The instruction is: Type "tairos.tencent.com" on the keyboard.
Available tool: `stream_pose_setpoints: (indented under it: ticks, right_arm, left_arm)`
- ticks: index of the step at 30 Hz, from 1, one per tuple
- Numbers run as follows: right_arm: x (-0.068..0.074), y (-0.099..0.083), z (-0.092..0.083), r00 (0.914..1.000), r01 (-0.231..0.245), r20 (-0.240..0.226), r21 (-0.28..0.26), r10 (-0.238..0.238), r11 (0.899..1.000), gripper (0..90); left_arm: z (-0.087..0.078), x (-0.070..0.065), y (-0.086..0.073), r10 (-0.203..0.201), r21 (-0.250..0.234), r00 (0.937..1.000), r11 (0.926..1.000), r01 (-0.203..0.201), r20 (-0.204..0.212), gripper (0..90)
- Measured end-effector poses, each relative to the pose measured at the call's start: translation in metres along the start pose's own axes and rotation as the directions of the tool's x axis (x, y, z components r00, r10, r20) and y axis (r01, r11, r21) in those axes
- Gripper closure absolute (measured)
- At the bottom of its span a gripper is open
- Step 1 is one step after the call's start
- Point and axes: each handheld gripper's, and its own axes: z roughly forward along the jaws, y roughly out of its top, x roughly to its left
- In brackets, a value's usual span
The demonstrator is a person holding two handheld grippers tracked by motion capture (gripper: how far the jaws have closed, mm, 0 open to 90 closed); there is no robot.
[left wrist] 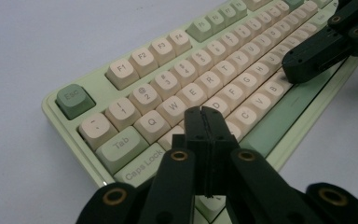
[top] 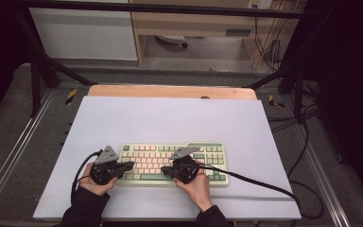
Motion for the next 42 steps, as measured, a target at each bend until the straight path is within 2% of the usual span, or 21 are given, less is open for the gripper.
stream_pose_setpoints:
  ticks: [3, 11, 14, 24, 35, 42]
  right_arm:
    - [0.000, 0.003, -0.006, 1.0000, 0.006, 0.000, -0.018, -0.006, 1.000, 90.0]
    - [-0.003, 0.005, -0.024, 0.9992, 0.024, 0.031, -0.009, -0.024, 1.000, 90.0]
    - [-0.008, 0.001, -0.030, 0.9991, 0.014, 0.040, -0.002, -0.014, 1.000, 90.0]
    - [-0.022, -0.012, -0.051, 0.9985, -0.021, 0.051, -0.025, 0.022, 0.999, 90.0]
    - [-0.031, -0.025, -0.068, 0.9973, -0.030, 0.066, -0.035, 0.033, 0.999, 90.0]
    - [-0.033, -0.030, -0.074, 0.9964, -0.036, 0.075, -0.043, 0.039, 0.998, 90.0]
  left_arm:
    - [0.000, 0.000, 0.000, -0.001, 0.001, 1.0000, 1.0000, 0.001, 0.001, 89.8]
    - [0.000, -0.001, 0.001, 0.001, 0.000, 1.0000, 1.0000, -0.001, 0.004, 89.8]
    - [0.001, -0.002, 0.001, 0.000, 0.000, 1.0000, 1.0000, 0.000, 0.004, 89.8]
    - [0.003, -0.007, 0.003, 0.011, 0.004, 0.9998, 0.9999, -0.011, 0.016, 89.8]
    - [0.008, -0.016, 0.011, 0.029, 0.006, 0.9991, 0.9996, -0.029, 0.030, 89.8]
    - [0.013, -0.020, 0.022, 0.047, 0.016, 0.9985, 0.9987, -0.048, 0.029, 89.8]
